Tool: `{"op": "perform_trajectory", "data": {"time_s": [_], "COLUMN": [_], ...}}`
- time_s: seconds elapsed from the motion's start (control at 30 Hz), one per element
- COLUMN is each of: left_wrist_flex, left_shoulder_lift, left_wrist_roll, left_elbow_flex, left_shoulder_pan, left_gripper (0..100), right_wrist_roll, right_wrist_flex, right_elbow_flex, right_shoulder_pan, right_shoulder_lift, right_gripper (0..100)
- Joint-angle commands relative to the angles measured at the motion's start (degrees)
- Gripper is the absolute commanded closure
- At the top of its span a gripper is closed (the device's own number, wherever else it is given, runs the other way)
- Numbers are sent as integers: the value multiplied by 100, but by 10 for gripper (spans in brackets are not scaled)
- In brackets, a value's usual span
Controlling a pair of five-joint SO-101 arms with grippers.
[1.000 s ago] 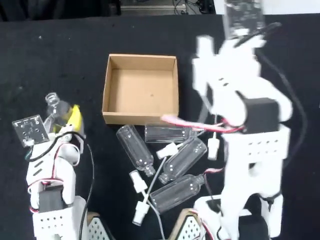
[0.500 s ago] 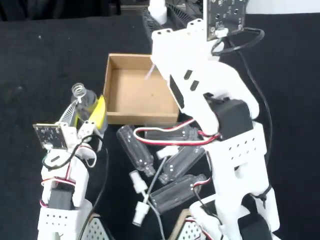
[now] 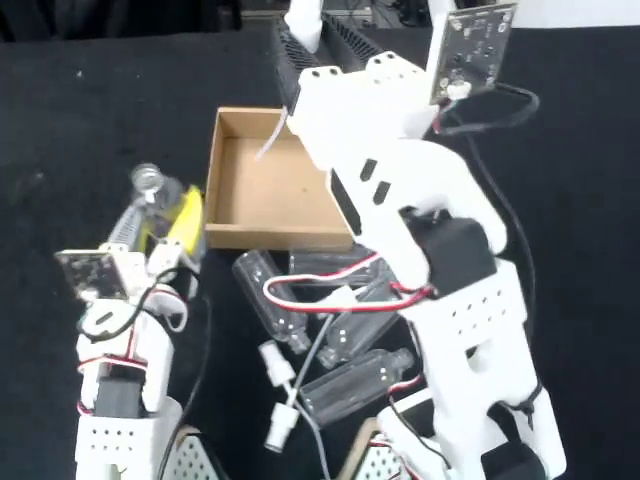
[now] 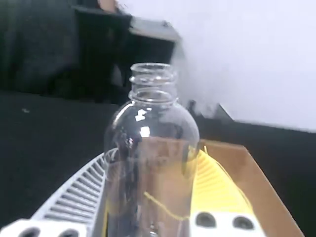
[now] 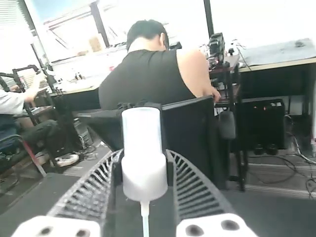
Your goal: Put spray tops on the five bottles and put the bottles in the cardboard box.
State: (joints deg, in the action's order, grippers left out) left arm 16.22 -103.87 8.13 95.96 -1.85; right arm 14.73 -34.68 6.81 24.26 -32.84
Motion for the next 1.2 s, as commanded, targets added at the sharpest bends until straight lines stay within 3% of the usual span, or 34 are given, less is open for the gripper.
{"op": "perform_trajectory", "data": {"time_s": [0.0,0.3,0.57,0.77,0.9,1.17], "left_wrist_flex": [-492,-70,-88,-70,-53,-53], "left_shoulder_lift": [-88,-88,-88,-88,-79,-79], "left_wrist_roll": [0,-53,-53,-53,-53,-53], "left_elbow_flex": [145,145,145,145,145,145], "left_shoulder_pan": [-444,927,1007,1051,1393,1420], "left_gripper": [970,970,970,970,970,970], "right_wrist_roll": [44,88,44,-422,-484,-844], "right_wrist_flex": [387,440,1380,1415,1609,2207], "right_elbow_flex": [22,497,1305,1376,1569,2123], "right_shoulder_pan": [325,721,765,1116,1134,1169], "right_shoulder_lift": [-215,-892,-1279,-1288,-1297,-1596], "right_gripper": [987,988,987,988,988,988]}}
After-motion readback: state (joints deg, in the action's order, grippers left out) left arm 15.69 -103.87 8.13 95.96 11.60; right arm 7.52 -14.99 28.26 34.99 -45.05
